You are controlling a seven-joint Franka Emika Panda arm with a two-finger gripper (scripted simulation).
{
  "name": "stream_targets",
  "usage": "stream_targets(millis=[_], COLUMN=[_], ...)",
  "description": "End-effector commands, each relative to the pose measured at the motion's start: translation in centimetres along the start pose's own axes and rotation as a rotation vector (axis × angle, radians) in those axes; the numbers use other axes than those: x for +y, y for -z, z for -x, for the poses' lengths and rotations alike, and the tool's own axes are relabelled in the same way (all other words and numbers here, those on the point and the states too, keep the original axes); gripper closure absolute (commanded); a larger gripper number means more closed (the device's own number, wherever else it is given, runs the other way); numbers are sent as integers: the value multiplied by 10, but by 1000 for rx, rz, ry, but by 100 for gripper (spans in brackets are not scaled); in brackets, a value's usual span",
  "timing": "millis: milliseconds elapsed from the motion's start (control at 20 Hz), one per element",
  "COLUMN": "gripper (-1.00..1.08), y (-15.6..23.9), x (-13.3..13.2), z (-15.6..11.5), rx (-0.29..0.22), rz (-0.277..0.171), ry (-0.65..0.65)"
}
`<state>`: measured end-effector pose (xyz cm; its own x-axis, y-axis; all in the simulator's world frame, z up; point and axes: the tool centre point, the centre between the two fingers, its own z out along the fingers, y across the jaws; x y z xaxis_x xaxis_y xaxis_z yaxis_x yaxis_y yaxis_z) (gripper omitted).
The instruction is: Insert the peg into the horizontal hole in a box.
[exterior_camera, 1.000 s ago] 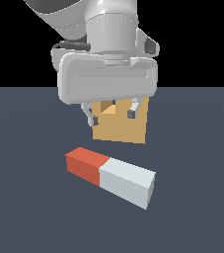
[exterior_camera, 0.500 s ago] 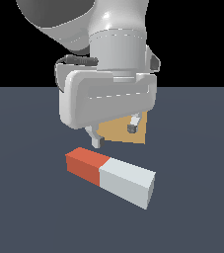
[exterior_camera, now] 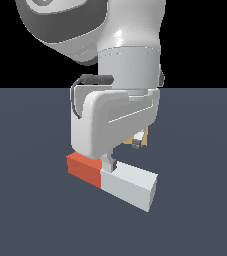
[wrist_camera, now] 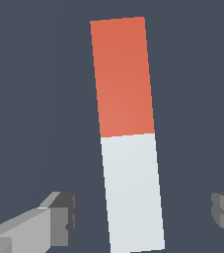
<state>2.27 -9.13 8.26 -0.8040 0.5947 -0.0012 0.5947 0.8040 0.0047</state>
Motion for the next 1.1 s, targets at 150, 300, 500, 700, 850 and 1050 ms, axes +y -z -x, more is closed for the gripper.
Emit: stream_targets(millis=[150,300,500,700,850,1050], gripper=[-92,-92,-92,-92,-92,-92], y=[-7,-9,-10,-14,-24,-46], x=[-2,-2,-2,-3,-3,-3], z=[8,10,11,10,10,9], rx=[1,1,1,2,2,1], rz=[-3,-4,-5,-5,-5,-5], ry=[66,84,90,87,88,89])
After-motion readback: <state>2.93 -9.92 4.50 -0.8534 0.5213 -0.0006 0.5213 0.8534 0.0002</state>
